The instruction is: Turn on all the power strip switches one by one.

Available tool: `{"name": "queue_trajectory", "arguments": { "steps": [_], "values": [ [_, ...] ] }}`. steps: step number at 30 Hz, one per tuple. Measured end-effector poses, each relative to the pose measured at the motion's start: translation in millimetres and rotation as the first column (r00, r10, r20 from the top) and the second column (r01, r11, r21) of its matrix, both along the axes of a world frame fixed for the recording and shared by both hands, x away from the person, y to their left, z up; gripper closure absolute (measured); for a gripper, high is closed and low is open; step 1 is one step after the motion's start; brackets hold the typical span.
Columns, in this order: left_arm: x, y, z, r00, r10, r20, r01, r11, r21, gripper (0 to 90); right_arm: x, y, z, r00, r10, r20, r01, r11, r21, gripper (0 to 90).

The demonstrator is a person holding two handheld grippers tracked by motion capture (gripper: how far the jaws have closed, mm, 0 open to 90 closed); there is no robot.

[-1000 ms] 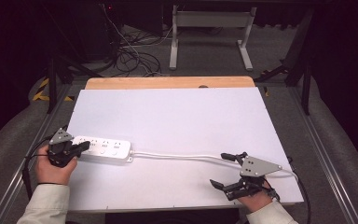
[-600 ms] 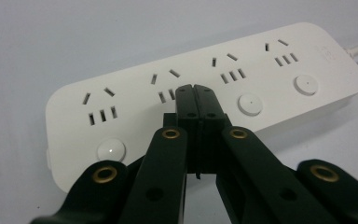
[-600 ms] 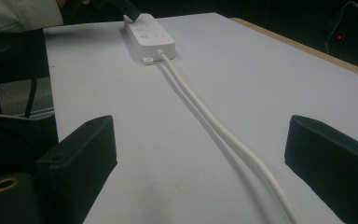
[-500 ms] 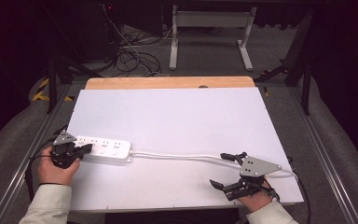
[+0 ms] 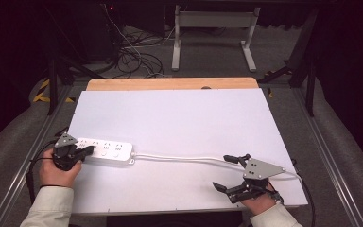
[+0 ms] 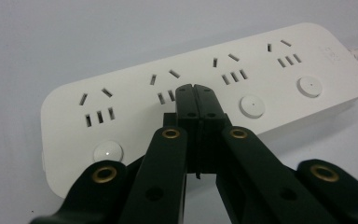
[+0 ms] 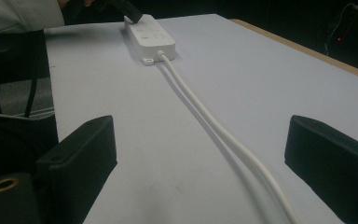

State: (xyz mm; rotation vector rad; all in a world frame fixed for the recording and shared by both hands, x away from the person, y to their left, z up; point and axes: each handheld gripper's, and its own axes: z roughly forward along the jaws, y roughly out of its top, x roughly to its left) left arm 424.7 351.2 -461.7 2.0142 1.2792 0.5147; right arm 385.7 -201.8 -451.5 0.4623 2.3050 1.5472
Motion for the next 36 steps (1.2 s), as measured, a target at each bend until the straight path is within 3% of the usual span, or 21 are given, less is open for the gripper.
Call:
{"name": "queue_trajectory", "arguments": {
  "steps": [5, 17, 19, 28, 33, 36],
  "values": [
    [-0.2, 1.5, 0.6, 1.0000, 0.008, 0.000, -0.008, 0.9998, 0.019, 90.0, 0.0, -0.2, 0.1, 1.0000, 0.003, 0.005, -0.003, 1.000, 0.001, 9.3],
    [-0.9, 1.8, -0.9, 1.0000, 0.006, 0.003, -0.006, 0.9998, 0.017, 90.0, -0.6, 0.5, 0.2, 0.9999, 0.008, 0.006, -0.008, 1.000, -0.002, 9.3],
    [-1.3, 0.2, -0.8, 1.0000, 0.004, 0.006, -0.005, 0.9993, 0.037, 90.0, -0.8, 0.6, 0.1, 0.9999, 0.009, 0.006, -0.009, 1.000, -0.002, 9.3],
    [-0.6, 1.2, -1.7, 1.0000, 0.009, 0.003, -0.009, 0.9995, 0.031, 90.0, -1.0, 1.2, -0.1, 0.9999, 0.011, 0.005, -0.011, 1.000, -0.003, 9.3],
    [0.5, 3.4, -2.5, 0.9998, 0.015, -0.011, -0.015, 0.9999, -0.005, 90.0, -1.1, 1.7, -0.2, 0.9999, 0.013, 0.005, -0.013, 1.000, -0.005, 9.3],
    [0.2, 1.8, -2.3, 0.9999, 0.012, -0.007, -0.012, 0.9998, 0.016, 90.0, -1.2, 1.8, -0.4, 0.9999, 0.014, 0.002, -0.014, 1.000, -0.007, 9.3]
  ]
}}
